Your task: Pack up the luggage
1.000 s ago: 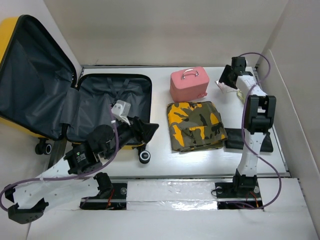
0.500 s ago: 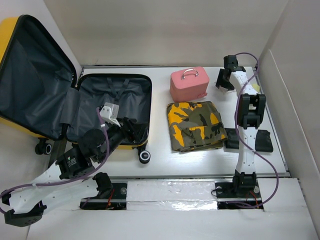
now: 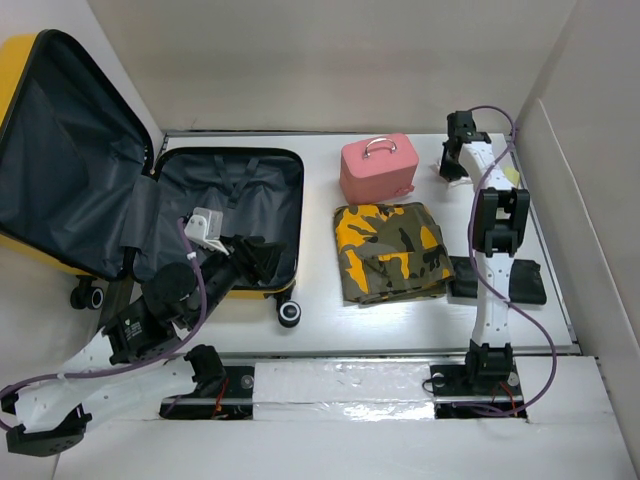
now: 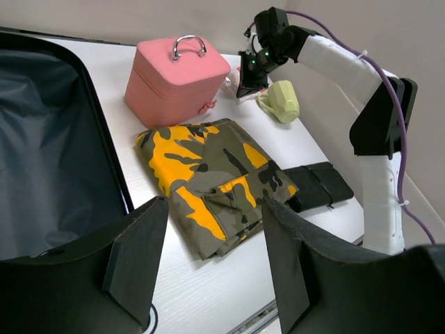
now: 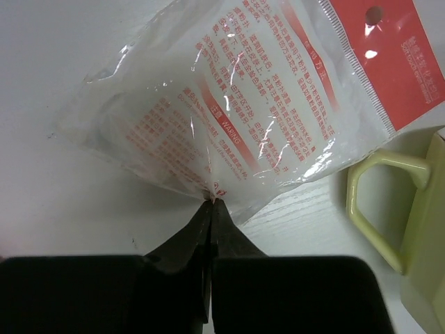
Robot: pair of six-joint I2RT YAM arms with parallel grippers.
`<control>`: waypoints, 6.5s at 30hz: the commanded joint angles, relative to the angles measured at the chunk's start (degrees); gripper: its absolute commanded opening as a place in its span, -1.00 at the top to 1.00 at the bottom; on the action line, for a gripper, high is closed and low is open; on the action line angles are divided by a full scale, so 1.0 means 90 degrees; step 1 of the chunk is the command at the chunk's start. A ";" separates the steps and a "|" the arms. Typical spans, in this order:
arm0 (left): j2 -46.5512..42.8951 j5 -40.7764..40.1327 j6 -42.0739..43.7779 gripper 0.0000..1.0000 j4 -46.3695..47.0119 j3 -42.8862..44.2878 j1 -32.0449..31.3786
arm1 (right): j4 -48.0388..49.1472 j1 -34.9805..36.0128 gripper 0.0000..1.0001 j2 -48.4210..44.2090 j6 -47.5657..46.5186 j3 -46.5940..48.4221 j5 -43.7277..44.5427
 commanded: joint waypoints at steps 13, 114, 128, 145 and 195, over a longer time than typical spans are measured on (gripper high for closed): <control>-0.0041 0.0001 -0.0032 -0.04 0.0222 -0.0108 0.0288 | 0.3775 -0.0338 1.00 -0.3943 0.0519 -0.3343 -0.2133; 1.3465 0.3342 0.4079 1.00 0.1373 0.8742 -0.1451 | 0.3404 -0.0075 -0.18 -1.2053 0.1829 -0.5278 -0.5454; 1.0409 0.4033 0.3074 1.00 0.4049 0.7334 -0.0875 | 0.3316 -0.0075 -0.13 -1.2472 0.1613 -0.5268 -0.4723; 0.6377 0.4679 0.0409 1.00 0.4714 0.3743 0.3214 | 0.3785 0.0081 -0.13 -1.2668 0.1682 -0.6204 -0.4594; 0.0976 0.5156 0.0124 1.00 0.1306 -0.0048 0.5727 | 0.3696 -0.0092 0.71 -0.9906 0.0782 -0.8003 -0.0531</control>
